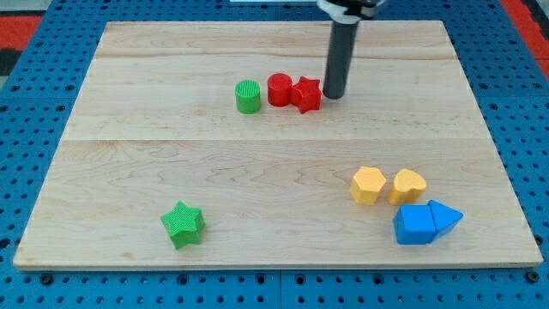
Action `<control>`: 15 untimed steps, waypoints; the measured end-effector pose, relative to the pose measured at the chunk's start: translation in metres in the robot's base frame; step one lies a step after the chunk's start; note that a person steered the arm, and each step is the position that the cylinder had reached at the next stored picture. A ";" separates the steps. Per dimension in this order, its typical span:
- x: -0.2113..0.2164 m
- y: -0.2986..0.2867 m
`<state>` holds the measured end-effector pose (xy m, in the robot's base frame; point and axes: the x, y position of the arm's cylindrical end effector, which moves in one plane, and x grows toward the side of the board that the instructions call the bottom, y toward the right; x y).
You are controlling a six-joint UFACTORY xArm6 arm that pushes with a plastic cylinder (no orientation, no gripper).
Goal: Push the green star closer to the group of blocks
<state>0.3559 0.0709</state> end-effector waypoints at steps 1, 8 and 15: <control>0.000 -0.034; 0.231 -0.110; 0.177 -0.253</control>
<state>0.5333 -0.1823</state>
